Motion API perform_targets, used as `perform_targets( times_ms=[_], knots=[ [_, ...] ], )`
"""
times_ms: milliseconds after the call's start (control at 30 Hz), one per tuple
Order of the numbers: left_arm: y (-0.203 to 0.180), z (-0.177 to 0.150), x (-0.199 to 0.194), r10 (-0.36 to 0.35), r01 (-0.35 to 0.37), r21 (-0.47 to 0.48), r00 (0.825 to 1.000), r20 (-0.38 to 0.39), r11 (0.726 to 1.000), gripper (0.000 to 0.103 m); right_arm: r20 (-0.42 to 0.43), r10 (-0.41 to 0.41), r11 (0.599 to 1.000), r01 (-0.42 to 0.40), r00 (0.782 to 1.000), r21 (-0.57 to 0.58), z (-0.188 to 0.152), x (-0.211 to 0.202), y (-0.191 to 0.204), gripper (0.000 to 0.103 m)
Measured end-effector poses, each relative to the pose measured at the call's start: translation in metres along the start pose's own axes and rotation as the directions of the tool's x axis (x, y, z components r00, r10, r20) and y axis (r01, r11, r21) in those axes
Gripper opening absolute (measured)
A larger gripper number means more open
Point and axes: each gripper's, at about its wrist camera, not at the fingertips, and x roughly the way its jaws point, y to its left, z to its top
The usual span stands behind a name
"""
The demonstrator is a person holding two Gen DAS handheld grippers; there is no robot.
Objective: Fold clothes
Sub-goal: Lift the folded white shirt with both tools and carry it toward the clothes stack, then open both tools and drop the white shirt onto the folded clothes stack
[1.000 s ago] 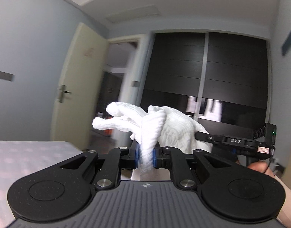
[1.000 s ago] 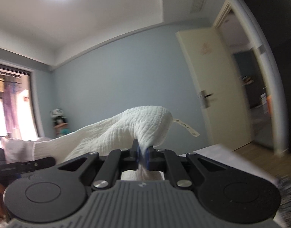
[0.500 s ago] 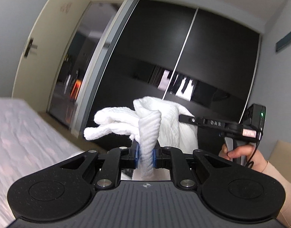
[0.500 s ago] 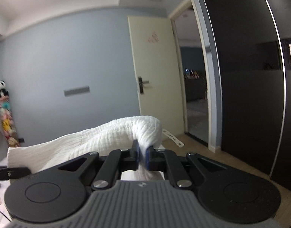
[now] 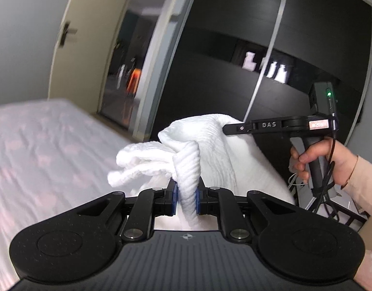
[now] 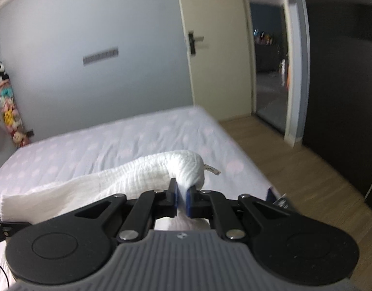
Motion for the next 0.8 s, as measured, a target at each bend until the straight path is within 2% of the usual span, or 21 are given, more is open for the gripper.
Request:
perform_targets(
  times_ms=[167, 233, 300, 367, 400, 433, 500, 600, 667, 733, 767, 800],
  knots=[
    [0.041, -0.009, 0.023, -0.028, 0.020, -0.123, 0.997, -0.067, 0.992, 0.012, -0.158, 0.029, 1.000, -0.028, 0.987, 0.007, 0.000, 0.050, -0.001, 0.009],
    [0.054, -0.015, 0.029, -0.063, 0.048, -0.178, 0.995, -0.080, 0.983, 0.014, -0.219, 0.049, 0.998, -0.042, 0.975, 0.038, 0.004, 0.062, -0.005, 0.015],
    [0.068, -0.021, 0.029, -0.110, 0.090, -0.240, 0.991, -0.072, 0.967, 0.017, -0.268, 0.080, 0.995, -0.058, 0.960, 0.087, 0.010, 0.070, -0.011, 0.029],
    [0.082, -0.023, 0.029, -0.152, 0.129, -0.300, 0.987, -0.053, 0.945, 0.028, -0.290, 0.126, 0.984, -0.082, 0.949, 0.158, 0.017, 0.074, -0.020, 0.055],
    [0.088, -0.024, 0.027, -0.164, 0.142, -0.325, 0.986, -0.042, 0.935, 0.032, -0.290, 0.141, 0.977, -0.087, 0.947, 0.192, 0.019, 0.074, -0.024, 0.060],
    [0.094, -0.025, 0.026, -0.176, 0.154, -0.349, 0.984, -0.030, 0.924, 0.040, -0.286, 0.149, 0.971, -0.085, 0.947, 0.222, 0.023, 0.075, -0.027, 0.061],
    [0.104, -0.024, 0.027, -0.185, 0.164, -0.388, 0.983, -0.017, 0.907, 0.045, -0.282, 0.146, 0.961, -0.067, 0.948, 0.269, 0.028, 0.082, -0.029, 0.075],
    [0.106, -0.023, 0.029, -0.194, 0.167, -0.399, 0.981, -0.028, 0.902, 0.047, -0.304, 0.164, 0.948, -0.065, 0.938, 0.311, 0.037, 0.102, -0.032, 0.076],
    [0.106, -0.022, 0.031, -0.200, 0.168, -0.402, 0.979, -0.039, 0.900, 0.047, -0.342, 0.149, 0.954, -0.044, 0.928, 0.297, 0.041, 0.115, -0.028, 0.075],
    [0.106, -0.022, 0.032, -0.205, 0.169, -0.405, 0.977, -0.049, 0.899, 0.047, -0.391, 0.142, 0.960, -0.031, 0.909, 0.278, 0.044, 0.126, -0.021, 0.064],
    [0.106, -0.021, 0.033, -0.208, 0.169, -0.406, 0.977, -0.054, 0.898, 0.040, -0.403, 0.143, 0.963, -0.033, 0.904, 0.267, 0.044, 0.129, -0.018, 0.048],
    [0.106, -0.021, 0.034, -0.211, 0.169, -0.408, 0.976, -0.060, 0.897, 0.033, -0.407, 0.142, 0.967, -0.039, 0.902, 0.252, 0.044, 0.130, -0.014, 0.037]
  ],
)
